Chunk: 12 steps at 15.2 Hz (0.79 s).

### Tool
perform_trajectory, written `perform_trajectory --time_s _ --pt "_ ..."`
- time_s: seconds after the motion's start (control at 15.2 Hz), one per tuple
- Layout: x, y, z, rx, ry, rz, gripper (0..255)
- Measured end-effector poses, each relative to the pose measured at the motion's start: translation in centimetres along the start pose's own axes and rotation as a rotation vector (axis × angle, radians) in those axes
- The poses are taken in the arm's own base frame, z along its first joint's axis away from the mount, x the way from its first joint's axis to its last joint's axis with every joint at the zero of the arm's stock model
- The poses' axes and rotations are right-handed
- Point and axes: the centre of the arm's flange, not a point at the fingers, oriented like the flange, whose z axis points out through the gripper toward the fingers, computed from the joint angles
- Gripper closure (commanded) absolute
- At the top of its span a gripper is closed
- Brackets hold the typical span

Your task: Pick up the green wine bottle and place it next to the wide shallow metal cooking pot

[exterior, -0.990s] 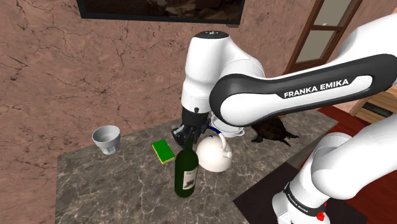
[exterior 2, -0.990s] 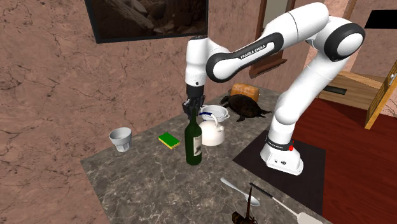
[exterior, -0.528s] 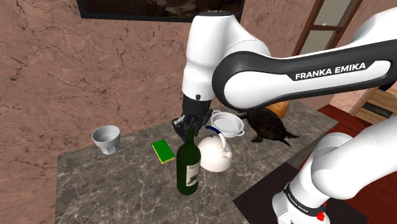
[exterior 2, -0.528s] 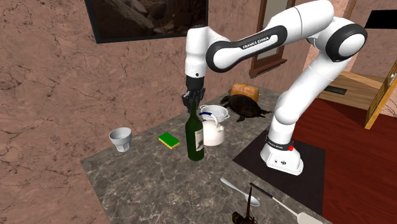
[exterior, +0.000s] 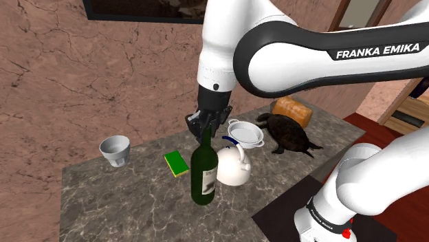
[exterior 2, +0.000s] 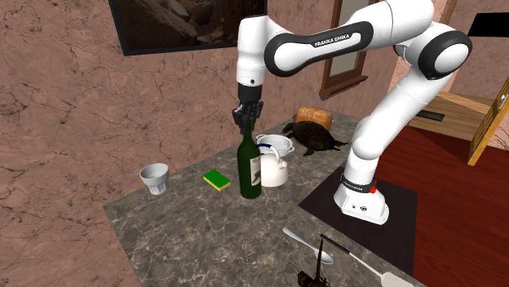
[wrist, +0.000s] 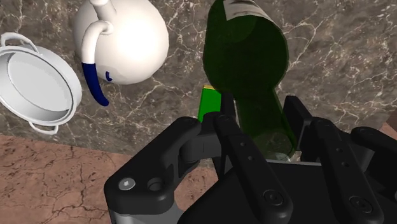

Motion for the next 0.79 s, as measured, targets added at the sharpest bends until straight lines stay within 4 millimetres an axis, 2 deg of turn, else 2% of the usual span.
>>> perform_trajectory --time_s 0.79 --pt "0.5 0.2 -6.4 0.0 0.0 0.0 255"
